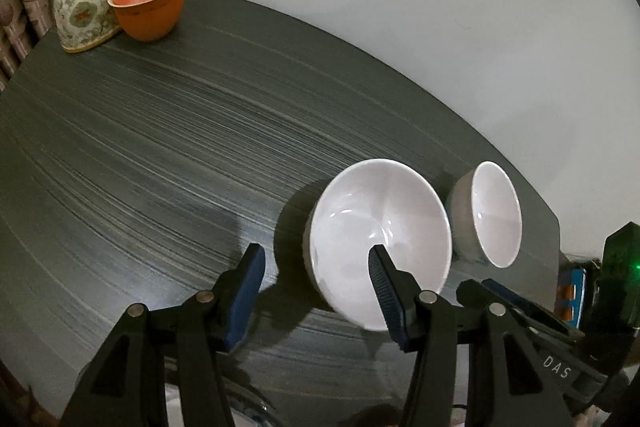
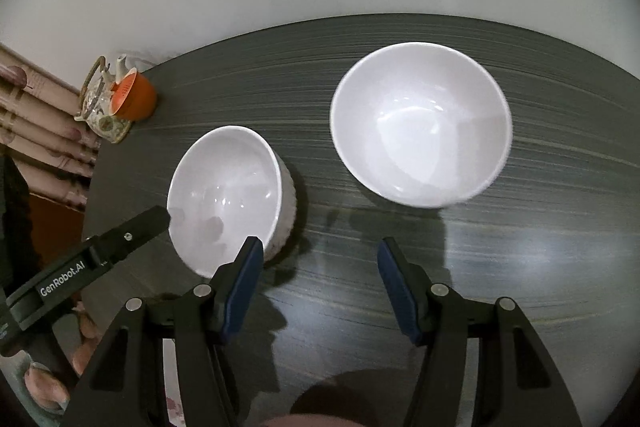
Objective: Organize plates and bowls
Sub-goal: 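Move to the white 'Rabbit' bowl and grasp its rim with the left gripper, then carry the held white 'Rabbit' bowl over the pink bowl with the left gripper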
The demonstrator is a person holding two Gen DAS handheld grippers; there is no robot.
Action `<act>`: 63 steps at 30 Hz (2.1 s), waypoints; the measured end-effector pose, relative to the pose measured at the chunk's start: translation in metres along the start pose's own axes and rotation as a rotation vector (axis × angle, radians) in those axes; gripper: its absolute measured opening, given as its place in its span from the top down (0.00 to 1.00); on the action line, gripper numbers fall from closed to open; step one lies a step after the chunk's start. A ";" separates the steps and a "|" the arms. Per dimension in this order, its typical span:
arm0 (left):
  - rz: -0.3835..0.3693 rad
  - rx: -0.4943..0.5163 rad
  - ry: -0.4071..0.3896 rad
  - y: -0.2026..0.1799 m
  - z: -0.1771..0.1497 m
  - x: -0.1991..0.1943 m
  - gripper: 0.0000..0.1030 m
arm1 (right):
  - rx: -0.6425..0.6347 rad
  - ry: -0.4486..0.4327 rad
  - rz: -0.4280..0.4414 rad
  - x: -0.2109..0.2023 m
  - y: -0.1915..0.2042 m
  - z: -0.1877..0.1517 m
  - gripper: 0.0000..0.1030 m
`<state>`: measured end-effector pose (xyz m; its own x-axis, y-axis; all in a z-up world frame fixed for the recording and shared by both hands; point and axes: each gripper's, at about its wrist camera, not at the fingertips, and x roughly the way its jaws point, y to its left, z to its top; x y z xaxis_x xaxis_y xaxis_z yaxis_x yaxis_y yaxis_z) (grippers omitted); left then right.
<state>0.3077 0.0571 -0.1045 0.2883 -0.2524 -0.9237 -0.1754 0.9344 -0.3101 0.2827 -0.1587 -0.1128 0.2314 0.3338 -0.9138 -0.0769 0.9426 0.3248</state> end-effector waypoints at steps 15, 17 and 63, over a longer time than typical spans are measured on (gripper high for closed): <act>0.027 0.028 0.045 -0.005 0.000 0.030 0.47 | -0.021 0.063 -0.007 0.037 0.014 0.017 0.61; 0.034 0.037 0.053 -0.006 -0.001 0.034 0.47 | -0.027 0.060 -0.025 0.038 0.017 0.019 0.63; 0.039 0.212 0.034 -0.108 -0.068 0.006 0.79 | -0.006 -0.002 0.005 -0.012 0.013 -0.001 0.85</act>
<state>0.2647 -0.0624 -0.0915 0.2531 -0.2202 -0.9421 0.0176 0.9746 -0.2231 0.2776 -0.1507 -0.0983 0.2331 0.3381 -0.9118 -0.0835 0.9411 0.3276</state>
